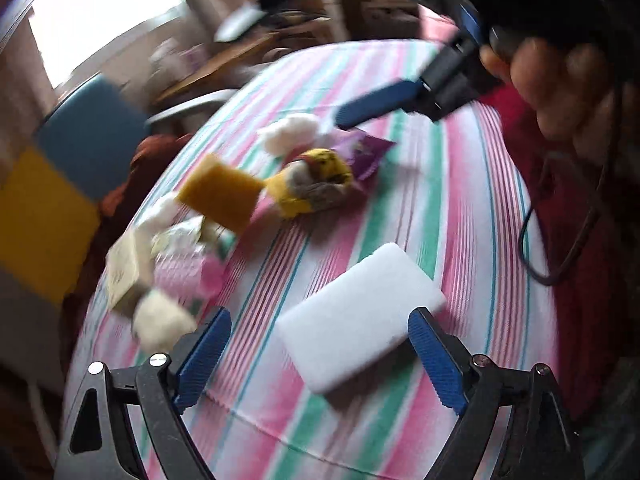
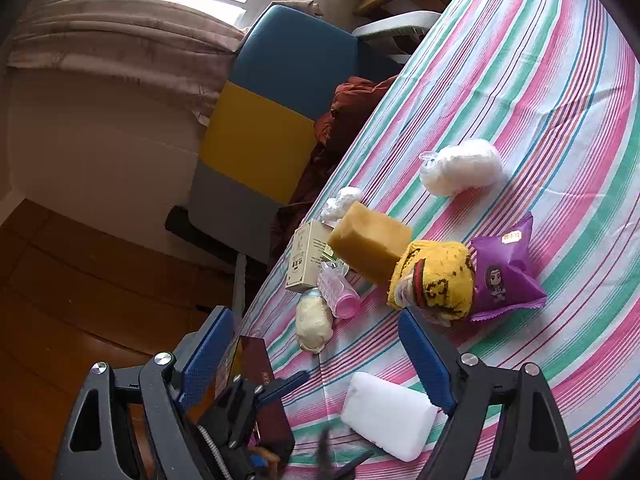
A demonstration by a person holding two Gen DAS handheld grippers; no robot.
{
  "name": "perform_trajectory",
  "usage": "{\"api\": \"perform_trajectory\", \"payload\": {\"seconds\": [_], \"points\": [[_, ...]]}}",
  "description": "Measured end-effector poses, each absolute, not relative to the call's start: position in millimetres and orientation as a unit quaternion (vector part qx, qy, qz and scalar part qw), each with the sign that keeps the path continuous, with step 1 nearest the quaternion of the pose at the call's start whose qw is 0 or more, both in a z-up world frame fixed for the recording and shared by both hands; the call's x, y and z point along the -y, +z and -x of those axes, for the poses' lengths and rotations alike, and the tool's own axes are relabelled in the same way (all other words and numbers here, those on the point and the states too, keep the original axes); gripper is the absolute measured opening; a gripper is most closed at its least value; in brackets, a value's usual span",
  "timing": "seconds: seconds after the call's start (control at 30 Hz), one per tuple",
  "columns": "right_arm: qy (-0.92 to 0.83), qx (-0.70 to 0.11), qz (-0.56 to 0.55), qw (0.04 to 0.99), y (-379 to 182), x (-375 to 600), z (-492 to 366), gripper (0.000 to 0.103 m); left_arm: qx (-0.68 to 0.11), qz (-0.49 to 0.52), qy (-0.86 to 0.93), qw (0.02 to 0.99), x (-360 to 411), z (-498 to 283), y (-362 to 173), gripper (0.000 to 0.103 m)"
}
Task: Organize objects
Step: 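Grasp the white foam block with the left gripper while the right grasps a purple packet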
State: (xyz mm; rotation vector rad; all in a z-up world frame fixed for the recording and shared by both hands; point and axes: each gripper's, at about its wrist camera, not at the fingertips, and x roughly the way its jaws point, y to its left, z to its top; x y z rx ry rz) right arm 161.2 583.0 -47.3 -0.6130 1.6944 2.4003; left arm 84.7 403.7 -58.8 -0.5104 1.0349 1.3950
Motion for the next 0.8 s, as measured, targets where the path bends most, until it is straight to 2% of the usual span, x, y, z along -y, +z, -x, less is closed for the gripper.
{"api": "perform_trajectory", "payload": {"seconds": [0.1,0.27,0.43,0.57,0.8], "points": [[0.791,-0.576,0.189,0.083,-50,-587,-168,0.086,-0.459,0.23,0.567,0.643,-419,-83,-71,0.093],[0.773,-0.602,0.17,0.107,-56,-595,-176,0.086,-0.418,0.268,0.544,0.676,-434,-70,-73,0.095],[0.77,-0.592,0.194,0.134,-55,-596,-174,0.086,-0.378,0.319,0.524,0.693,-433,-65,-82,0.087],[0.767,-0.565,0.263,0.154,-54,-601,-157,0.086,-0.356,0.345,0.52,0.696,-417,-54,-81,0.079],[0.777,-0.432,0.399,0.226,-43,-615,-126,0.086,-0.339,0.349,0.547,0.681,-393,-49,-77,0.062]]}}
